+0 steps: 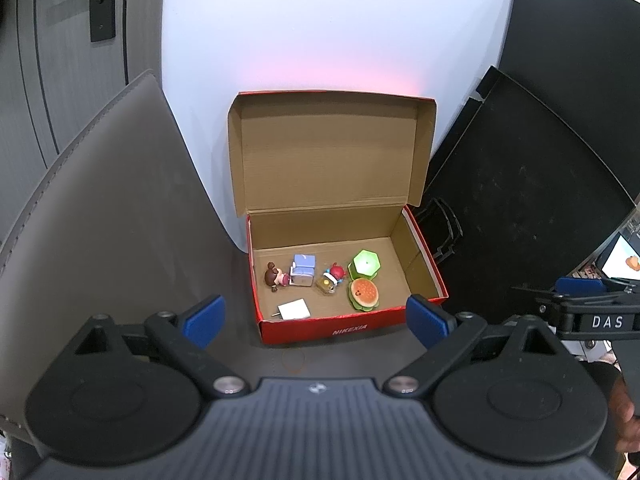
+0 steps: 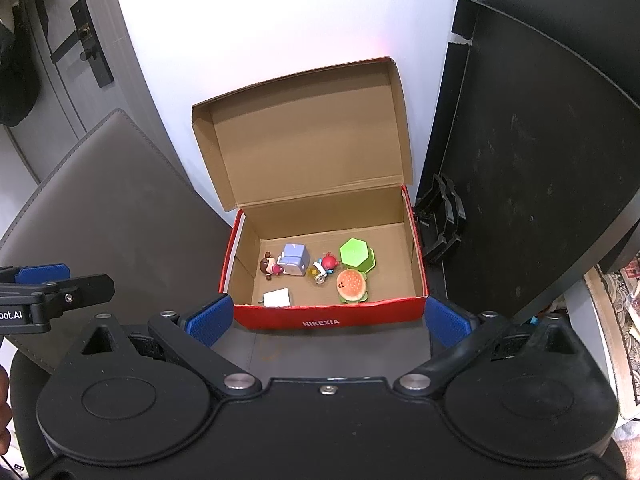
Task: Organize objects
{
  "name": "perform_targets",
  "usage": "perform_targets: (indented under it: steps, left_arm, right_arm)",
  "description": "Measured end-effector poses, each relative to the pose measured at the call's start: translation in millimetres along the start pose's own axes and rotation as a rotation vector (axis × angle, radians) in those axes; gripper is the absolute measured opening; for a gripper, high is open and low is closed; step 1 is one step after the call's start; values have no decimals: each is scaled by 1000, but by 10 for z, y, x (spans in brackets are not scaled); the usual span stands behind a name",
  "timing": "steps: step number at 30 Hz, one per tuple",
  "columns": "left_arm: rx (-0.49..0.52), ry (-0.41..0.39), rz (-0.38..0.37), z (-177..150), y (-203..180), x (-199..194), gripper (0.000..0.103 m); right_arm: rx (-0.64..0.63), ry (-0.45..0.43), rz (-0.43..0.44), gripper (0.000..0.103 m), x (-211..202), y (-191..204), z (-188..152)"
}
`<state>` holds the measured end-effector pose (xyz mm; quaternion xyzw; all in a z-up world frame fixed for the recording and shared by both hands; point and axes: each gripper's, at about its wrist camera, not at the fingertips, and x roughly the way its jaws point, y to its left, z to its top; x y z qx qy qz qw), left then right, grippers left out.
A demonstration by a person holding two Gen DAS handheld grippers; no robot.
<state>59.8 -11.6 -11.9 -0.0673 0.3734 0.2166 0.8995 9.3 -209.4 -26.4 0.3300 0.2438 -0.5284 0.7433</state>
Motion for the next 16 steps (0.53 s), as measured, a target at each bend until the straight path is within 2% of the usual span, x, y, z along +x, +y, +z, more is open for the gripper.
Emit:
perform_targets:
  steps: [16]
  left_arm:
    - [-7,16,-1,7,-39,13,96]
  right_arm:
    - [8,5,-4,103,18,-9,-19]
